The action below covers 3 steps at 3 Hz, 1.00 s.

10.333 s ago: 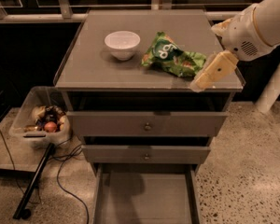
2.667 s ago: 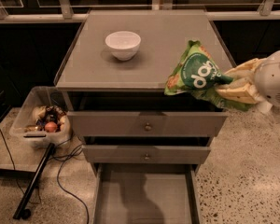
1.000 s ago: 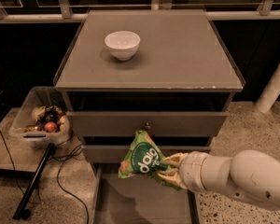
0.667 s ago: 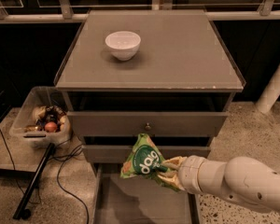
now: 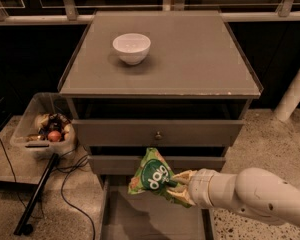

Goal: Place green rice chip bag into bottom drawer

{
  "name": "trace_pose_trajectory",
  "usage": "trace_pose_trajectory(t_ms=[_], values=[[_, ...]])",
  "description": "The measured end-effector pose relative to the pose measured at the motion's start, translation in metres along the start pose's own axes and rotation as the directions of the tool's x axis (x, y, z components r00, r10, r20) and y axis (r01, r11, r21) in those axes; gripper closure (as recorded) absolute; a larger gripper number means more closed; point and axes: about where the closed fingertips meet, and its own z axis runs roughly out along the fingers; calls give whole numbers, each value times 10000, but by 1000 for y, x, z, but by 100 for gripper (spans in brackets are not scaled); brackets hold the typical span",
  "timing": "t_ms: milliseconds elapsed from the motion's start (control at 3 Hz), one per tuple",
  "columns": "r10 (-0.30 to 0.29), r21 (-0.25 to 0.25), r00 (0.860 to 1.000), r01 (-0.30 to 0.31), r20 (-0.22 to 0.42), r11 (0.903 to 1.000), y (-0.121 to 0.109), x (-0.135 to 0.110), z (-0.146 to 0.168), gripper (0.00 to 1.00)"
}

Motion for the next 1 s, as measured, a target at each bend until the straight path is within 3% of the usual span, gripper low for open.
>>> trace_pose_trajectory(t_ms=[667,1000], values=[[771,-860,9965,-796,-321,9931,18,74,52,100],[1220,-1283,9917,-1262,-402,9837,34,119,83,100]])
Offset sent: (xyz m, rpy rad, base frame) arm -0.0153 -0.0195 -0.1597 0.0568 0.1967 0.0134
